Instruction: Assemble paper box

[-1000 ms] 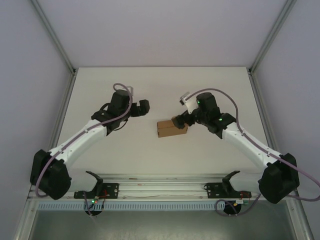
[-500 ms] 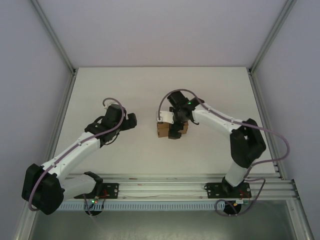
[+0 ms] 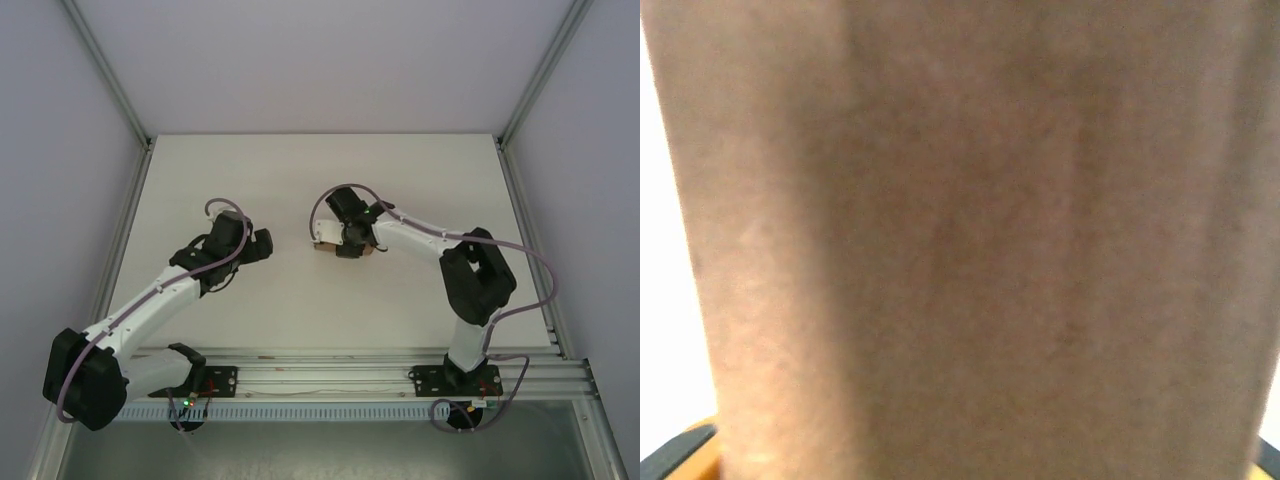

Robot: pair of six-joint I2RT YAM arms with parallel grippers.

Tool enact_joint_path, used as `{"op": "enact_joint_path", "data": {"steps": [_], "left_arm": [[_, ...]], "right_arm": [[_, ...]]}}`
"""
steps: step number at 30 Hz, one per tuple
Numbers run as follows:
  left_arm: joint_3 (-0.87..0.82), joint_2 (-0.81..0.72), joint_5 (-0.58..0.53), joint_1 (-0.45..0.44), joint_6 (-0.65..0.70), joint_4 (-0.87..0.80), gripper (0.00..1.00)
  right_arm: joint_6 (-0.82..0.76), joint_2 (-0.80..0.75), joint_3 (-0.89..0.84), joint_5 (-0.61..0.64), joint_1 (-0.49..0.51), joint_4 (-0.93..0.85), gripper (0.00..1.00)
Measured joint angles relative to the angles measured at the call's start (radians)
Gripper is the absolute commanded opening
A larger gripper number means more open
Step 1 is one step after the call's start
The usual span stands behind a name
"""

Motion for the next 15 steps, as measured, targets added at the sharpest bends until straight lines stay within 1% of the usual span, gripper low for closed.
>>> {"op": "enact_joint_path", "data": {"steps": [6,8,11,15], "left_arm": [[-0.005,-0.039,-0.021,0.000,0.000,0.000,1.00],[-0.009,-0.048,-0.021,0.000,0.000,0.001,1.00],[-0.013,-0.051,-0.021,0.000,0.000,0.000,1.00],[-0.013,-0.050,-0.024,0.000,0.001,0.000,1.00]], "right_arm": [[-0.003,-0.019,-0.127,0.190,0.000,0.303,0.43],[-0.022,-0.019,-0.174,0.226,0.000,0.391,0.47],[-0.063,-0.019,-0.238,0.249,0.003,0.488,0.57],[-0.118,-0.019,-0.311,0.268,0.027,0.542,0.78]]}}
